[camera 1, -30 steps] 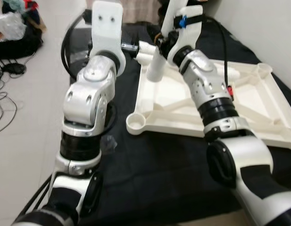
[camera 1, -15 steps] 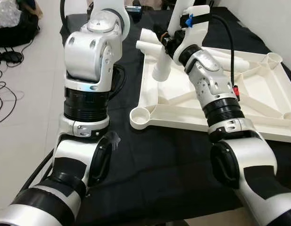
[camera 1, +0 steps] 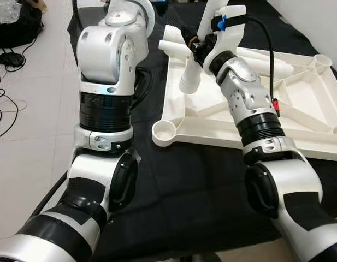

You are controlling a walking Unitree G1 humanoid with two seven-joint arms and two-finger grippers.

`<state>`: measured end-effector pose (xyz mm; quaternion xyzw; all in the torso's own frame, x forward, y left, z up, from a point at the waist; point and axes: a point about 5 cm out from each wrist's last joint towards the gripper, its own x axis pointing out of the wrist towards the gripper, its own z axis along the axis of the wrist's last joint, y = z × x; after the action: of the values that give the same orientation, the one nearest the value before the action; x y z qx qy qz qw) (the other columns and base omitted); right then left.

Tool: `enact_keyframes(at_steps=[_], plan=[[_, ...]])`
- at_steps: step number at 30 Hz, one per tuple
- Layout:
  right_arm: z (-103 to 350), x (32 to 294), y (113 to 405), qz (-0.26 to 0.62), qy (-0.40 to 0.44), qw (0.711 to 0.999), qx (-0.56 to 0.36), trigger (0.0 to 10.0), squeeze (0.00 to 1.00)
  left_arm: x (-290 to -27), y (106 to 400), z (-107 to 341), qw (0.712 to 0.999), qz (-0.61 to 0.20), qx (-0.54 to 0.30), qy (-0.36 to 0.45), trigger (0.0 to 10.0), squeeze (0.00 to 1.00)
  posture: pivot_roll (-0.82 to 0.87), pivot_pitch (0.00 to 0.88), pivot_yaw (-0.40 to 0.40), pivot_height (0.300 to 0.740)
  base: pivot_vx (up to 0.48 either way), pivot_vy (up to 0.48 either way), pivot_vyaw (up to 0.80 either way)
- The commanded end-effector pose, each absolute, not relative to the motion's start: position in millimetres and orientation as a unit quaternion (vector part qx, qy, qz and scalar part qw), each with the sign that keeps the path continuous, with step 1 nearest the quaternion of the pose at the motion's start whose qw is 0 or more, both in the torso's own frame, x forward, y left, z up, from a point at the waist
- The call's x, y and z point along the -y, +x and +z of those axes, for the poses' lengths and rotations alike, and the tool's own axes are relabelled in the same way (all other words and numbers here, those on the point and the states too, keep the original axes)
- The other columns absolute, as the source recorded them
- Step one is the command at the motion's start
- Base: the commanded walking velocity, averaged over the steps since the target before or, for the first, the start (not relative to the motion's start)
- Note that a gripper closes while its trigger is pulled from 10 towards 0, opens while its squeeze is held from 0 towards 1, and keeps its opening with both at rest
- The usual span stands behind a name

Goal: Building children table

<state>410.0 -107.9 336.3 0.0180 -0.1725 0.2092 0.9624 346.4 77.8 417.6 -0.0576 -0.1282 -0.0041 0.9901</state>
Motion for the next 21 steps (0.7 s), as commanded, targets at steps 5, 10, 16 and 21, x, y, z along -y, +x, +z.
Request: enact_keyframes(at_steps=[5,10,16,21], plan=[[350,102,403,0.272,0.013,0.943,0.193,10.0,0.0,-85,343,370,0.992,-0.025,0.123,-0.003,10.0,0.0,0.1,0.313,-0.086,0.74,0.0,0.0,0.0],[359,108,402,0.3,0.012,0.933,0.201,10.0,0.0,-99,338,337,0.992,-0.001,0.113,0.06,10.0,0.0,0.1,0.311,-0.083,0.74,0.0,0.0,0.0],[366,118,400,0.365,-0.001,0.912,0.187,10.0,0.0,-118,312,307,0.987,-0.04,0.124,0.093,10.0,0.0,0.09,0.304,-0.09,0.74,0.0,0.0,0.0],[364,116,395,0.435,-0.012,0.883,0.174,10.0,0.0,-122,293,286,0.985,-0.068,0.119,0.108,10.0,0.0,0.09,0.299,-0.097,0.74,0.0,0.0,0.0]])
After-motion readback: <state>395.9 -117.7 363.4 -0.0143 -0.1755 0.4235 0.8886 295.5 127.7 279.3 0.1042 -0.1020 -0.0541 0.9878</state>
